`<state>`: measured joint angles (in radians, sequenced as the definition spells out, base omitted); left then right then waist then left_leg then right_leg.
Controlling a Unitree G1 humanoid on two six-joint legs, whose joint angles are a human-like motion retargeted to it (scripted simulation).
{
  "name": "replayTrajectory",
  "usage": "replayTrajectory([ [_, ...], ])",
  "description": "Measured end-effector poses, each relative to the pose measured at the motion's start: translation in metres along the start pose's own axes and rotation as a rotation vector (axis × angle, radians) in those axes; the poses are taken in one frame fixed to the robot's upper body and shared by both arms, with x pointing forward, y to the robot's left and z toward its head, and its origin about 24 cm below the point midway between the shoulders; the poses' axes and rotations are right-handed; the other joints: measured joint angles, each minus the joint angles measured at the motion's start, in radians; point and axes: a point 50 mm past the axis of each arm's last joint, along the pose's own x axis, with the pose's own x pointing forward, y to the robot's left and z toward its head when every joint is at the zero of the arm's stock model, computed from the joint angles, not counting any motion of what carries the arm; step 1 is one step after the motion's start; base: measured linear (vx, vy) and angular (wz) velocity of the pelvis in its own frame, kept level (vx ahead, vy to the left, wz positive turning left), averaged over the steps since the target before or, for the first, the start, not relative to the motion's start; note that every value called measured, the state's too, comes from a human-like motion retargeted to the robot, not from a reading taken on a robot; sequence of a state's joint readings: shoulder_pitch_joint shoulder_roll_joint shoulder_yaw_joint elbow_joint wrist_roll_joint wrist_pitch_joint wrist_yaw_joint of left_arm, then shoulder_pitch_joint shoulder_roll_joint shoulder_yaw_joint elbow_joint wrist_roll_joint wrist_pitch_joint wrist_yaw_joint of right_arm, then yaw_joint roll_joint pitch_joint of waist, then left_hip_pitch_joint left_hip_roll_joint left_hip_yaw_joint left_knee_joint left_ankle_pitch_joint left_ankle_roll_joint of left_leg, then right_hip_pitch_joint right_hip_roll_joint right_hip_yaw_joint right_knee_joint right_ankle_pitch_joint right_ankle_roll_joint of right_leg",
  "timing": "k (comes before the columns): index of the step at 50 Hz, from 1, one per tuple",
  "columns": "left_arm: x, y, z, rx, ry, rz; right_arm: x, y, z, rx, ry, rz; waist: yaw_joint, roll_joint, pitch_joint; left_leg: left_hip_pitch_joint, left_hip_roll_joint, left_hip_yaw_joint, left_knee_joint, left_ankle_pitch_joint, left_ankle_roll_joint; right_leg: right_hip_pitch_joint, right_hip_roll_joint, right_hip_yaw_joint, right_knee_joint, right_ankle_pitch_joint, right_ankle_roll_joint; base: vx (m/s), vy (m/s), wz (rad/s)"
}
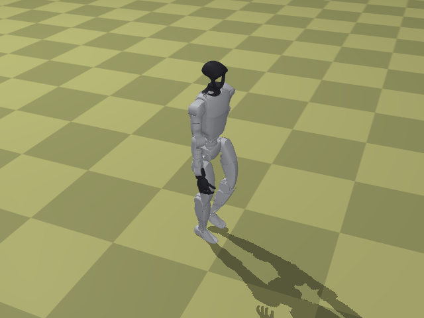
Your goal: Walk run
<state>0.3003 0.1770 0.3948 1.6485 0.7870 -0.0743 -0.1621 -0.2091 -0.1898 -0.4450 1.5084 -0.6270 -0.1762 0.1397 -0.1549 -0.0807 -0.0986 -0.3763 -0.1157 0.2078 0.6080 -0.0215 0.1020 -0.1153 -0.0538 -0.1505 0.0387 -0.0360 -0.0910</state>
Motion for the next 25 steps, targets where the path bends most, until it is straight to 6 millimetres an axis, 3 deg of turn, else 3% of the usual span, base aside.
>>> replayTrajectory([
  [5,0.003,-0.031,-0.019,-0.145,0.052,-0.112,0.002,-0.012,0.037,0.025,-0.129,-0.011,0.075,0.036,0.036,-0.056,-0.009,0.027,-0.382,-0.028,-0.034,0.103,0.099,0.028,-0.019,-0.068,0.001,0.71,-0.15,-0.52],
  [10,0.005,-0.04,0.003,-0.206,-0.044,-0.145,0.001,-0.009,0.032,0.051,-0.142,-0.002,0.1,0.033,0.06,-0.05,-0.08,0.086,-0.635,-0.135,-0.036,0.197,0.143,-0.015,-0.005,-0.138,-0.002,0.77,-0.15,0.23],
  [12,0.005,-0.037,0.013,-0.249,-0.087,-0.146,0.001,0.001,0.018,0.041,-0.089,0.023,0.122,0.016,0.061,-0.022,-0.064,0.16,-0.616,-0.138,-0.014,0.223,0.151,-0.013,0.022,-0.136,0.012,0.8,-0.16,-0.2],
  [13,0.005,-0.035,0.018,-0.273,-0.104,-0.143,0.001,0.006,0.008,0.03,-0.054,0.041,0.142,0.003,0.054,-0.013,-0.058,0.171,-0.591,-0.153,0.027,0.231,0.142,-0.019,0.037,-0.121,0.027,1.02,-0.14,-0.62],
  [15,0.004,-0.029,0.026,-0.314,-0.138,-0.127,-0.002,0.019,-0.014,0.0,0.032,0.08,0.19,-0.016,0.035,0.0,-0.037,0.19,-0.567,-0.092,0.049,0.248,0.131,-0.033,0.073,-0.06,0.068,1.07,-0.11,-0.67],
  [18,0.002,-0.015,0.036,-0.361,-0.175,-0.092,-0.012,0.04,-0.056,-0.053,0.188,0.118,0.181,-0.035,-0.011,0.028,-0.054,0.168,-0.534,-0.05,0.124,0.247,0.093,-0.115,0.174,0.176,0.167,0.99,-0.07,0.25],
  [20,-0.001,-0.002,0.049,-0.384,-0.212,-0.063,-0.019,0.053,-0.081,-0.076,0.269,0.12,0.166,-0.029,-0.025,0.039,-0.049,0.101,-0.501,-0.076,0.159,0.201,0.105,-0.06,0.314,0.364,0.25,0.96,-0.07,0.57],
  [23,-0.012,0.026,0.089,-0.36,-0.321,0.014,-0.028,0.062,-0.103,-0.044,0.335,0.109,0.146,0.016,-0.012,0.098,-0.012,0.054,-0.47,-0.139,0.16,0.077,0.184,0.006,0.585,0.543,0.34,0.91,-0.13,0.79],
  [25,-0.021,0.04,0.114,-0.333,-0.39,0.061,-0.032,0.066,-0.112,-0.018,0.364,0.116,0.159,0.032,-0.012,0.13,-0.005,0.038,-0.477,-0.158,0.159,0.012,0.195,0.04,0.691,0.502,0.349,0.72,-0.06,0.44],
])
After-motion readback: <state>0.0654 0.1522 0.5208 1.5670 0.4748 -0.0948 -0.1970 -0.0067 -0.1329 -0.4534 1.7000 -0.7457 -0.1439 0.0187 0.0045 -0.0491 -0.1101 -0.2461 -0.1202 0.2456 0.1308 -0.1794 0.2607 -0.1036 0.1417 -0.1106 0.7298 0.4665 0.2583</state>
